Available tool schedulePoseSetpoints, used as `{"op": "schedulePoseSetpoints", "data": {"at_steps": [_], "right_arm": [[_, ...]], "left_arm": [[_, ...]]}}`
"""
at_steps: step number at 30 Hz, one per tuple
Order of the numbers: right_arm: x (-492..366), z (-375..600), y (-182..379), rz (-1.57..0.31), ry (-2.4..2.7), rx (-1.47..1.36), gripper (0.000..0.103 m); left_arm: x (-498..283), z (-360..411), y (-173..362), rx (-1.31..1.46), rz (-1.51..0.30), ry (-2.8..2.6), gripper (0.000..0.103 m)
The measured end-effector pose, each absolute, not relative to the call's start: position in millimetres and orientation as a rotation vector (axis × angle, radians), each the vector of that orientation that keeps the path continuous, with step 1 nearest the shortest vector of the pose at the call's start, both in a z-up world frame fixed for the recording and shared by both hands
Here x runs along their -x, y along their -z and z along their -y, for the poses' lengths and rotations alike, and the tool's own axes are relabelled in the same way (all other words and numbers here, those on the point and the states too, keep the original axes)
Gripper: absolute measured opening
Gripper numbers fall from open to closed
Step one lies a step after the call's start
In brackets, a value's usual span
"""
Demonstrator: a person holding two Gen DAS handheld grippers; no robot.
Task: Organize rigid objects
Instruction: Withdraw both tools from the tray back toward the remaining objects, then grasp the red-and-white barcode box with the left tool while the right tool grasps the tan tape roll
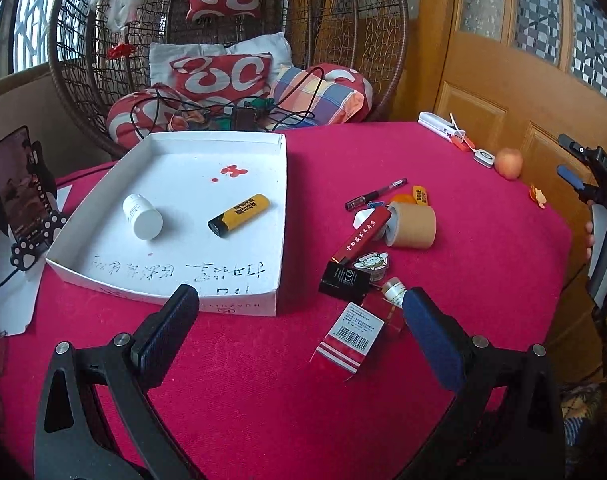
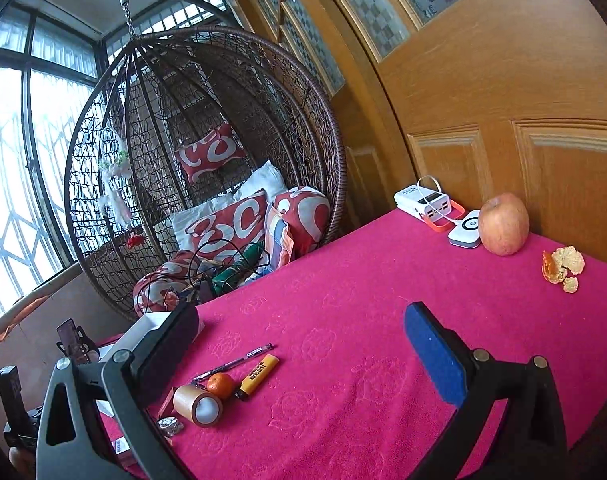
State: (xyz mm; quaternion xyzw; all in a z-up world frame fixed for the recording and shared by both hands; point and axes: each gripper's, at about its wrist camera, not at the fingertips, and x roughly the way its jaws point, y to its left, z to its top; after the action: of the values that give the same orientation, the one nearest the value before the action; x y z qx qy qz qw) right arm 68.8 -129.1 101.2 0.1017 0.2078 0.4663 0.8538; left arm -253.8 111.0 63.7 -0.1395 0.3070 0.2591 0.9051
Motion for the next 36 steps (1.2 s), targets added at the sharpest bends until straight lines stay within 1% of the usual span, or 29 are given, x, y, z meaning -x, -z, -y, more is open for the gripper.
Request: {"op": "schedulePoseSetpoints", "data": {"at_steps": [5, 12, 19, 20, 21, 22, 27, 32, 36], "right_arm": [[-60.9, 136.6, -99.5, -0.434, -1.009, -0.216, 0.103], [-52.0, 144.8, -102.5, -0.412, -1.022, -0.229, 0.103], [-48.5, 138.7, -97.1, -0.431, -1.045, -0.223, 0.103], [-46.4, 135.1, -95.6, -0.432, -1.056, -0.216, 0.103], [-44.3, 130.7, -94.4, -0.434, -1.069, -0.207, 0.103], [-42.0, 125.5, -93.2, -0.437, -1.083, -0.194, 0.103], [-37.5, 105.8, -88.5, -0.478, -1.088, -0.102, 0.103], [-53.8, 136.1, -97.8, -0.411, -0.961, -0.122, 0.103], [-55.7, 103.3, -89.7, -0.523, -1.034, -0.099, 0.103]], "left_arm": [[258.3, -100.4, -63.3, 0.269, -0.634, -0.547, 0.103], [258.2, -91.2, -46.4, 0.255, -0.682, -0.54, 0.103], [254.2, -89.0, -33.2, 0.23, -0.724, -0.521, 0.103], [252.4, -89.3, -30.7, 0.217, -0.735, -0.523, 0.102], [250.5, -89.8, -27.8, 0.205, -0.747, -0.524, 0.096], [247.7, -90.3, -24.7, 0.196, -0.763, -0.519, 0.094], [240.0, -90.4, -15.0, 0.185, -0.784, -0.497, 0.094], [237.5, -91.7, -7.8, 0.209, -0.783, -0.453, 0.094], [227.7, -99.1, 5.8, 0.25, -0.831, -0.432, 0.094]]}}
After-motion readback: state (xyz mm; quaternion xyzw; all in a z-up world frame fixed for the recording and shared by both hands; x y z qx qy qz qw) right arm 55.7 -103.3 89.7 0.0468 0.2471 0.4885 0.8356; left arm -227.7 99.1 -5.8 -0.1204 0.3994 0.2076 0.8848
